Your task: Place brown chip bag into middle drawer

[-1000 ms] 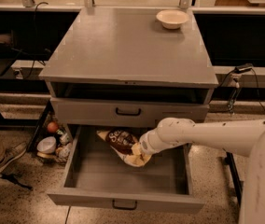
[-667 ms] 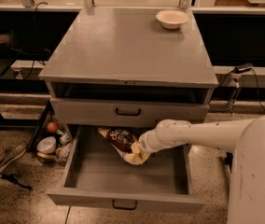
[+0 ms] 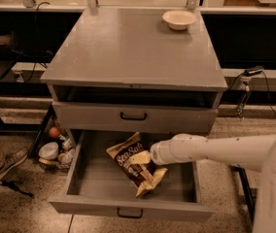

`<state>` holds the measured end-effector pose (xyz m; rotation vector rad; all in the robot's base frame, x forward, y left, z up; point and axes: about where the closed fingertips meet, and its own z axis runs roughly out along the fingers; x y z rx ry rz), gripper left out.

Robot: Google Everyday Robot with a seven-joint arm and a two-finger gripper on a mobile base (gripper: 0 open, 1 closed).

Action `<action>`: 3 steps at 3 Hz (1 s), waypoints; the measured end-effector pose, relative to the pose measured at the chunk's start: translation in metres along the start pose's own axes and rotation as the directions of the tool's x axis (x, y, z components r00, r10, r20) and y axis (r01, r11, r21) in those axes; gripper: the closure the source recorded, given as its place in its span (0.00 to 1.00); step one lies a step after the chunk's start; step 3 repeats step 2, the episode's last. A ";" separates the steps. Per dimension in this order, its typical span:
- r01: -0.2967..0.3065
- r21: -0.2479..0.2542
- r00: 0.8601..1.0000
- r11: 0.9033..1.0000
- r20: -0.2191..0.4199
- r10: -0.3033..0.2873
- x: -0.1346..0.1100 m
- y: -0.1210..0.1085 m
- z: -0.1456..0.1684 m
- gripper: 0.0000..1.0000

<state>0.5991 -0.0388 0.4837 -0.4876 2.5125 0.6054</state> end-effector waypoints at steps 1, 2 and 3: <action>-0.036 0.022 0.996 0.999 0.079 0.034 0.014 -0.011 -0.038 0.00; -0.033 0.076 0.992 0.997 0.128 0.024 0.031 -0.025 -0.106 0.00; -0.033 0.076 0.992 0.997 0.128 0.024 0.031 -0.025 -0.106 0.00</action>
Offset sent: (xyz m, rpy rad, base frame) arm -0.0972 -0.1608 0.1332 -0.0445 -0.2141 -0.1741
